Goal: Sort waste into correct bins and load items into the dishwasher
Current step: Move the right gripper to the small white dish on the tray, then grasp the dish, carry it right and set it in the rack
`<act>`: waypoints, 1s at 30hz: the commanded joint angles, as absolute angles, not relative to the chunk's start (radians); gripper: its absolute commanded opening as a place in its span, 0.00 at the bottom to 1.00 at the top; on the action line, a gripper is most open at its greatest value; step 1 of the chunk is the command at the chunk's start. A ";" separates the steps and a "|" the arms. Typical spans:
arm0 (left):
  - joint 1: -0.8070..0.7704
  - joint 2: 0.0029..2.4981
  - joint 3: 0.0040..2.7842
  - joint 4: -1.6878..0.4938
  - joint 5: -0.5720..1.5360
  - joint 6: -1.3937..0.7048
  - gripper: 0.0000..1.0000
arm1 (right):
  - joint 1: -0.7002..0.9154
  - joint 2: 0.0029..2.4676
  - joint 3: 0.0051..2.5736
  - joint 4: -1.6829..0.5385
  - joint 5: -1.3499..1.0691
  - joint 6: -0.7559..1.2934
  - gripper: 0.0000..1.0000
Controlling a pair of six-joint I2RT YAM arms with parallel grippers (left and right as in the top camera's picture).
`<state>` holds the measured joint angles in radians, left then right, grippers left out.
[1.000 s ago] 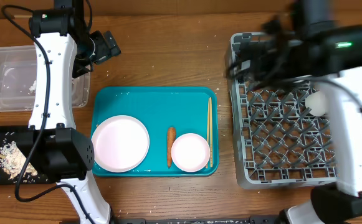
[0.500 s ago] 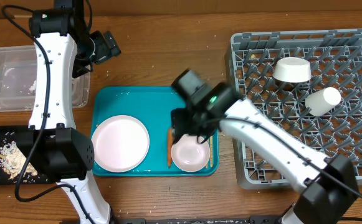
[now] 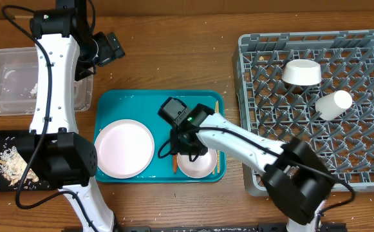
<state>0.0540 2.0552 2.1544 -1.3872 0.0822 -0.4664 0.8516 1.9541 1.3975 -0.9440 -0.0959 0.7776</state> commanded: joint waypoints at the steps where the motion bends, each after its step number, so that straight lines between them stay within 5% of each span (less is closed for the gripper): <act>1: 0.052 2.040 2.155 -1.386 0.086 -0.476 1.00 | 0.847 1.960 1.394 -0.939 -0.062 0.790 0.54; 13: 0.052 2.040 2.155 -1.386 0.086 -0.476 1.00 | 0.863 1.972 1.394 -0.928 -0.065 0.812 0.45; 23: 0.052 2.040 2.155 -1.386 0.086 -0.476 1.00 | 0.868 1.981 1.448 -0.969 -0.091 0.812 0.04; 30: 0.052 2.040 2.155 -1.386 0.086 -0.476 1.00 | 0.861 1.960 1.633 -1.117 -0.087 0.776 0.04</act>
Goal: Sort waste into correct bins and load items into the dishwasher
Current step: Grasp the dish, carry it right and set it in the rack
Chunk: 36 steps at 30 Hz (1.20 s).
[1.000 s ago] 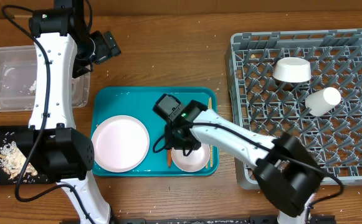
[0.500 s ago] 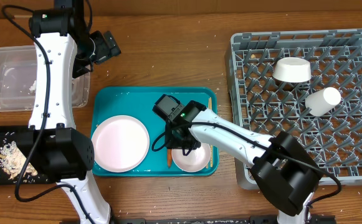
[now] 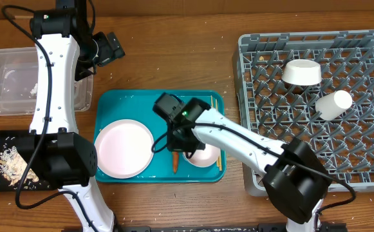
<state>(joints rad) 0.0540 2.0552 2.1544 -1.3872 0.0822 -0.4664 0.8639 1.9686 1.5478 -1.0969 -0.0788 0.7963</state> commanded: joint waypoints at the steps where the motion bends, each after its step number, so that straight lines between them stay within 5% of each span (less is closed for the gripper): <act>1: 0.052 2.040 2.155 -1.386 0.086 -0.476 1.00 | 0.860 1.956 1.665 -1.139 -0.088 0.762 0.04; 10: 0.049 2.040 2.155 -1.386 0.086 -0.476 1.00 | 0.732 1.852 1.958 -1.395 -0.087 0.569 0.04; 17: 0.050 2.040 2.155 -1.386 0.086 -0.476 1.00 | 0.406 1.733 2.013 -1.504 -0.118 0.439 0.04; 27: 0.048 2.040 2.155 -1.386 0.086 -0.476 1.00 | -0.097 1.723 1.917 -1.568 -0.758 -0.088 0.04; 36: 0.047 2.040 2.155 -1.386 0.086 -0.476 1.00 | -0.204 1.724 1.602 -1.516 -1.139 -0.405 0.04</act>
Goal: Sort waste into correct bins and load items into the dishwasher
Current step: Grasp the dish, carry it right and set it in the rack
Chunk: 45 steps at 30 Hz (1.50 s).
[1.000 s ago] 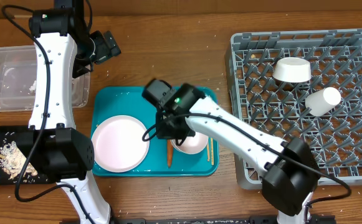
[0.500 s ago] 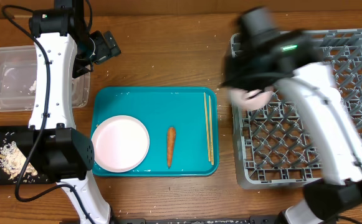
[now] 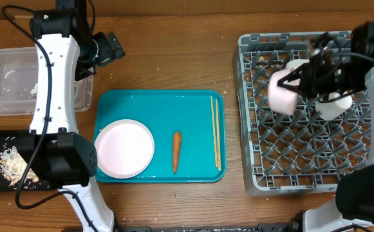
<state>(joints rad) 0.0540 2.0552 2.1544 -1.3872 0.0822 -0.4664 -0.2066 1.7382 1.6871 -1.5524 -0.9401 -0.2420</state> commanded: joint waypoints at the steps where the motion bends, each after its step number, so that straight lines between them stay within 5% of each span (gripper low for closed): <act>1: 0.047 2.040 2.155 -1.386 0.086 -0.476 1.00 | -0.204 1.724 1.566 -1.485 -1.148 -0.405 0.04; 8: 0.047 2.040 2.155 -1.386 0.086 -0.476 1.00 | -0.232 1.727 1.357 -1.264 -1.169 -0.358 0.04; 19: 0.046 2.040 2.155 -1.386 0.086 -0.476 1.00 | -0.333 1.730 1.342 -1.271 -1.079 -0.358 0.04; 26: 0.046 2.040 2.155 -1.386 0.086 -0.476 1.00 | -0.341 1.730 1.344 -1.280 -0.995 -0.243 0.18; 38: 0.046 2.040 2.155 -1.386 0.086 -0.476 1.00 | -0.408 1.680 1.599 -1.474 -0.486 0.035 0.20; 45: 0.046 2.040 2.155 -1.386 0.086 -0.476 1.00 | -0.408 1.636 1.718 -1.660 -0.120 0.267 0.36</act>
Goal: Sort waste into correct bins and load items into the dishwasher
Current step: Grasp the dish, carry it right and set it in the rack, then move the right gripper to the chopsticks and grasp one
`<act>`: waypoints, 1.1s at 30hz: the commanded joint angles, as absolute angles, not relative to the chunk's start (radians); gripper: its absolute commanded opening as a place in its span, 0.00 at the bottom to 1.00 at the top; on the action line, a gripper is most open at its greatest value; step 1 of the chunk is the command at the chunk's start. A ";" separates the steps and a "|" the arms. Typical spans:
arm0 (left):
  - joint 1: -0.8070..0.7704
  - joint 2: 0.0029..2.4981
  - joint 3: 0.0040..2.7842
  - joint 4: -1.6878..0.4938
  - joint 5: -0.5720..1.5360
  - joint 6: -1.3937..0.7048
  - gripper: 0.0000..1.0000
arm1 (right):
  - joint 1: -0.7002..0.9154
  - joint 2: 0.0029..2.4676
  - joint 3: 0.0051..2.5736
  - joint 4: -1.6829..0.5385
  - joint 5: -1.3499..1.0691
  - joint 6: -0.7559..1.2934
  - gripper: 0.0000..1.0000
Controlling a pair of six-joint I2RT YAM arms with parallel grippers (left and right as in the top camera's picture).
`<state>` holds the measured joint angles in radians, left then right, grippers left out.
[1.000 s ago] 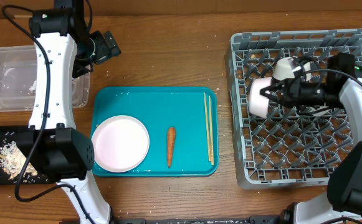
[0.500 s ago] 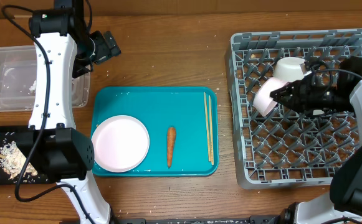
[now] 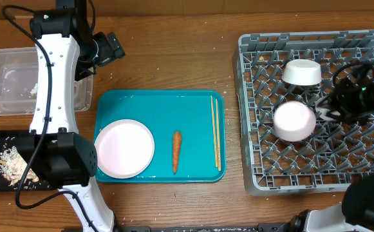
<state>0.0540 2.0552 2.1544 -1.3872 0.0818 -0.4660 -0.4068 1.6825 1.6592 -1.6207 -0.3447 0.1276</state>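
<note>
A teal tray (image 3: 109,103) holds a white plate (image 3: 124,148), an orange carrot (image 3: 176,152) and a pair of chopsticks (image 3: 215,132). In the grey dish rack (image 3: 257,174) on the right a pale bowl (image 3: 294,120) rests on the tines, below a white upturned bowl (image 3: 302,72). My right gripper (image 3: 327,111) is at the pale bowl's right edge; its fingers are too dark to read. The arm hides most of the white cup (image 3: 324,115). My left gripper (image 3: 114,48) hangs at the far left above the table, holding nothing visible.
A clear plastic bin with a few scraps stands at the far left. Below it a black bin holds shredded food waste. The left arm's white links run down the left side beside the tray.
My right gripper held the pale bowl raised over the rack's upper middle. The bowl now sits lower on the rack's tines, with the gripper to its right over the cup. The left arm is unchanged.
My right gripper was down at the bowl on the tray's lower right, beside the carrot. A second later the bowl was slightly shifted on the tray. Then it hung over the rack in the gripper, and now it rests in the rack.
</note>
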 commanded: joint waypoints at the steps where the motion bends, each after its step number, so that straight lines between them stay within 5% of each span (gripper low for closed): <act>1: 0.046 2.040 2.155 -1.386 0.086 -0.476 1.00 | -0.408 1.631 1.726 -1.673 -0.121 0.267 0.36; 4: 0.046 2.040 2.155 -1.386 0.086 -0.476 1.00 | -0.395 1.601 1.742 -1.694 -0.142 0.267 0.38; 8: 0.046 2.040 2.155 -1.386 0.086 -0.476 1.00 | -0.289 1.563 1.742 -1.694 -0.184 0.262 0.76; 11: 0.046 2.040 2.155 -1.386 0.086 -0.476 1.00 | -0.159 1.560 1.741 -1.686 -0.215 0.263 0.87; 17: 0.046 2.040 2.155 -1.386 0.086 -0.476 1.00 | 0.126 1.564 1.733 -1.529 -0.225 0.325 0.87; 23: 0.046 2.040 2.155 -1.386 0.086 -0.476 1.00 | 0.403 1.609 1.682 -1.334 -0.078 0.428 0.74; 33: 0.046 2.040 2.155 -1.386 0.086 -0.476 1.00 | 0.525 1.929 1.681 -1.242 -0.071 0.442 0.70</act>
<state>0.0540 2.0552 2.1544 -1.3872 0.0822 -0.4664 0.5182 1.8225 1.6939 -1.2503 -0.0982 0.4236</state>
